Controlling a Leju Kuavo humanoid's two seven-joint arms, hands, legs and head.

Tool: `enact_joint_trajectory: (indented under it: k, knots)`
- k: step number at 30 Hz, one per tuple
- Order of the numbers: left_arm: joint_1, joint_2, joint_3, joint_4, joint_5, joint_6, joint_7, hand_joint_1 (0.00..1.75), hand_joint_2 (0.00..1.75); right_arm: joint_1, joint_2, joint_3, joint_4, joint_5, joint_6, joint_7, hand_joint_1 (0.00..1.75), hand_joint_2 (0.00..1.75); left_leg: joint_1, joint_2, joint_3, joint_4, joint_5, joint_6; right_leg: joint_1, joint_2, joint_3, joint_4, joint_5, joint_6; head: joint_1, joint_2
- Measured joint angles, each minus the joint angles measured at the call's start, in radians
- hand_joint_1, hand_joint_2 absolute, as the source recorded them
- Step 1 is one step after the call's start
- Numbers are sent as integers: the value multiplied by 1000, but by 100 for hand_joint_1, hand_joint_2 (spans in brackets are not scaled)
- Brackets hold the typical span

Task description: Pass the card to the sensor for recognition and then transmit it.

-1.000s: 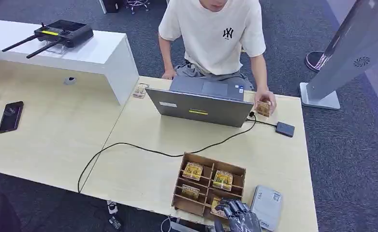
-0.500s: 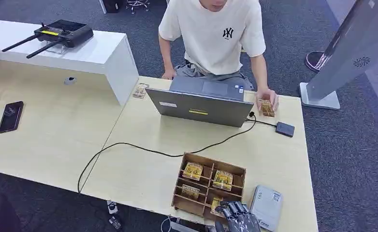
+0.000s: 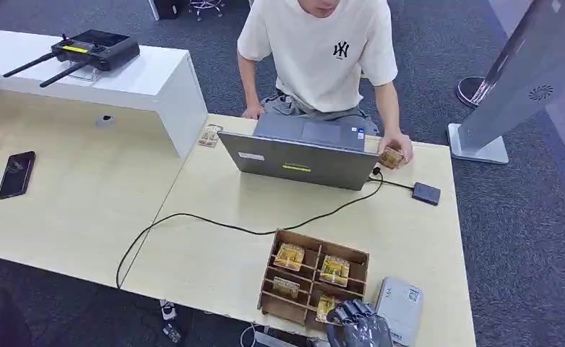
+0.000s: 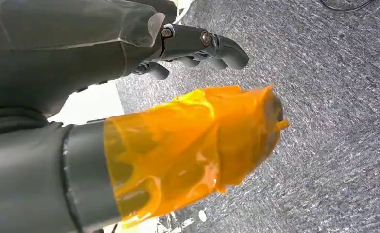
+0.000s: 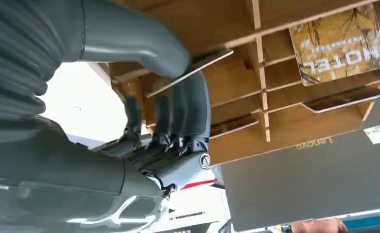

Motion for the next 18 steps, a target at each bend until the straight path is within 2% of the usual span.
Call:
enact_joint_trajectory:
  k: [2, 3, 4, 5, 7, 18]
  knots:
    - [0, 0, 0, 0, 0, 0, 0, 0, 0, 5, 6, -13, 0, 2, 0, -9, 173, 175, 0, 0, 0, 0, 0, 0, 0, 0, 0, 0, 0, 0, 0, 0]
    - [0, 0, 0, 0, 0, 0, 0, 0, 0, 8, 9, -19, 0, 3, 0, -10, 169, 175, 0, 0, 0, 0, 0, 0, 0, 0, 0, 0, 0, 0, 0, 0]
    - [0, 0, 0, 0, 0, 0, 0, 0, 0, 10, 12, -23, 0, 2, 0, -11, 175, 175, 0, 0, 0, 0, 0, 0, 0, 0, 0, 0, 0, 0, 0, 0]
    - [0, 1, 0, 0, 0, 0, 0, 0, 0, 12, 14, -27, 0, 2, 0, -12, 169, 175, 0, 0, 0, 0, 0, 0, 0, 0, 0, 0, 0, 0, 0, 0]
    - [0, 1, 0, 0, 1, 0, 0, 0, 0, 15, 16, -34, 0, 2, 0, -13, 175, 175, 0, 0, 0, 0, 0, 0, 0, 0, 0, 0, 0, 0, 0, 0]
    - [0, 1, 0, 0, 2, 0, -2, 0, 0, 21, 23, -48, -1, -12, 0, -29, 175, 175, 0, 0, 1, 0, 0, 0, 0, 0, 1, 0, 0, 0, 0, 0]
